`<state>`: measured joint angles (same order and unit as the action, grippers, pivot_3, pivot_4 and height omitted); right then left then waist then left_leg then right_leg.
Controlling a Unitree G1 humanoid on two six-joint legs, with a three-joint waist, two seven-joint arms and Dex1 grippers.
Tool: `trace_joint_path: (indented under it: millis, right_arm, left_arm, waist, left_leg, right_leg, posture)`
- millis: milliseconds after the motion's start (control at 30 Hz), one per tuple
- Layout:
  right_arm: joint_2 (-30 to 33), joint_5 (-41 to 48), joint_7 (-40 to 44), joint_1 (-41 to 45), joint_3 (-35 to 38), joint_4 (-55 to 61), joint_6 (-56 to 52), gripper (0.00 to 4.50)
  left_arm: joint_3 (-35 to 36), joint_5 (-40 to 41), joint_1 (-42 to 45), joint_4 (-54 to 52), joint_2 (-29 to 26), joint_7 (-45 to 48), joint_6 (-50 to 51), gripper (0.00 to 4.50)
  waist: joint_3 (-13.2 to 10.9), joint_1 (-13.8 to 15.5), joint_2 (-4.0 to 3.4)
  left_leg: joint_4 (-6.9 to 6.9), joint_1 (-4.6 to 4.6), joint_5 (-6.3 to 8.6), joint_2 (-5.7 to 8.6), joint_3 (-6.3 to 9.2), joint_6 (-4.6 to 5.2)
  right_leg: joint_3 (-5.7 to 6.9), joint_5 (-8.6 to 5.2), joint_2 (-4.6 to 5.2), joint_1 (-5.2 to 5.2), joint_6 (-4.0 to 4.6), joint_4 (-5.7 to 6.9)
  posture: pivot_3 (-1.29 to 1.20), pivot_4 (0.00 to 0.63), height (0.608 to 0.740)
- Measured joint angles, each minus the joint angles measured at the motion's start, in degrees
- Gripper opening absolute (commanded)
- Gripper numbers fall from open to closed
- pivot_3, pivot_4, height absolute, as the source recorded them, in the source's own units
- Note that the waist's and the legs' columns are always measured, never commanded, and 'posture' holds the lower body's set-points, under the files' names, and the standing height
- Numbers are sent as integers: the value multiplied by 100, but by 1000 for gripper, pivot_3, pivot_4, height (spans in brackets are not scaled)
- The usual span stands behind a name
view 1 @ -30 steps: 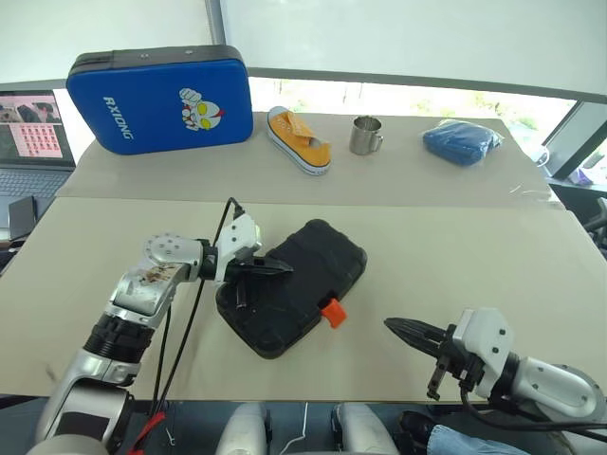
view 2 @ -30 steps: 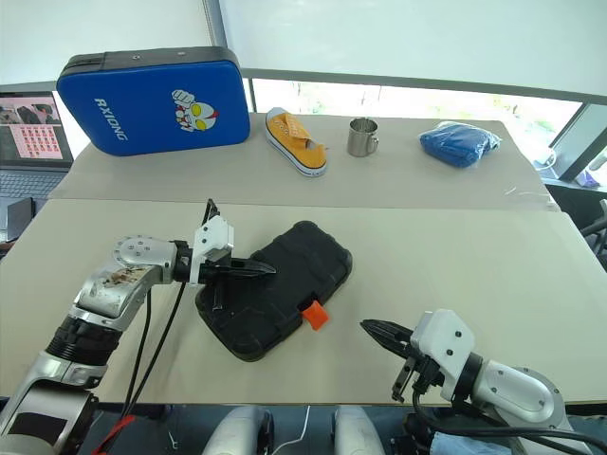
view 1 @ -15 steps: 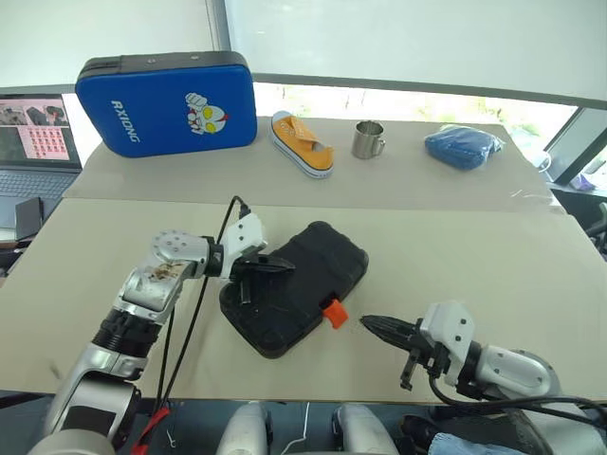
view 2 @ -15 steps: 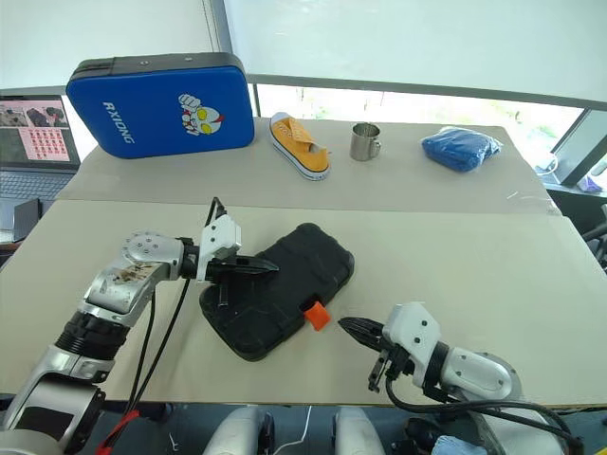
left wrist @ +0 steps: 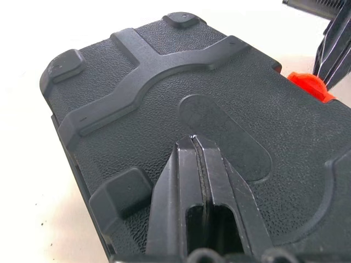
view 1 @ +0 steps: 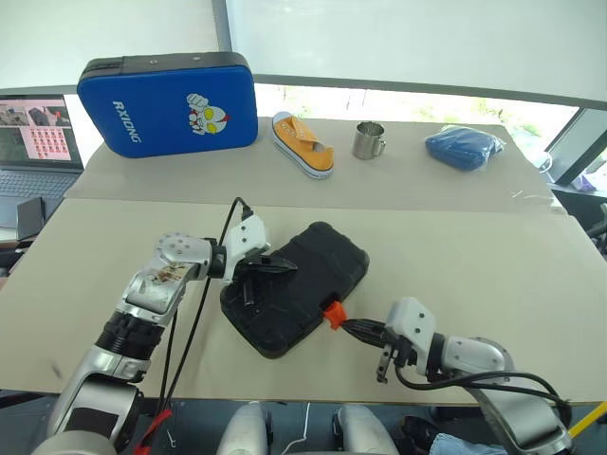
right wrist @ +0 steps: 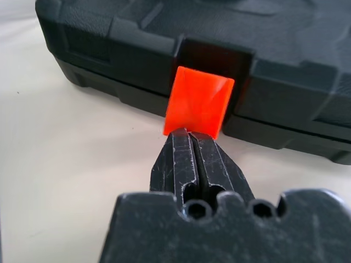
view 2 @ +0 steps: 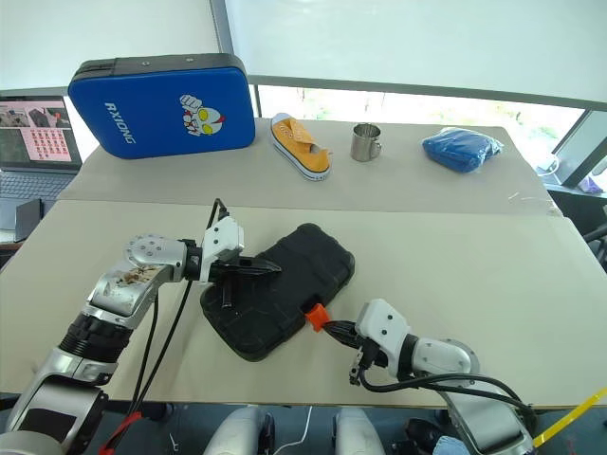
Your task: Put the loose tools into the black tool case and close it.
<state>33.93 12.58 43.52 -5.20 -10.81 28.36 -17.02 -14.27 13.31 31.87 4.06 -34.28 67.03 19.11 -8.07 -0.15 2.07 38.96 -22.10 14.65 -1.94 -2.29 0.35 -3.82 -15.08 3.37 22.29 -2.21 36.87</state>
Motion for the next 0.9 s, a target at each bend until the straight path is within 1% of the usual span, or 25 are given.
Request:
trace_joint_path:
  millis: [400,667,900]
  right_arm:
    - [-293,-84,38,388,-135,-426,196,8]
    - [-342,-90,109,450,-156,-483,207,8]
    - [-356,-334,128,552,-278,-798,217,8]
  left_arm:
    - [6,-5,-54,-124,-35,-76,93,0]
    - [7,-6,-73,-182,-99,-91,130,0]
    - [4,-6,-66,-222,-109,-98,236,0]
  waist:
    - [0,-41,-1]
    - [1,-54,-1]
    - [2,-56,-3]
  left_leg:
    - [-2,3,0,-2,1,0]
    - [-3,5,0,-3,2,0]
    - [-5,6,0,-3,1,0]
  right_leg:
    - [0,0,-2,0,1,2]
    - [0,-1,-3,0,2,3]
    - [0,-1,-3,0,3,3]
  posture:
    - [0,150,740]
    - [0,150,740]
    - [0,150,740]
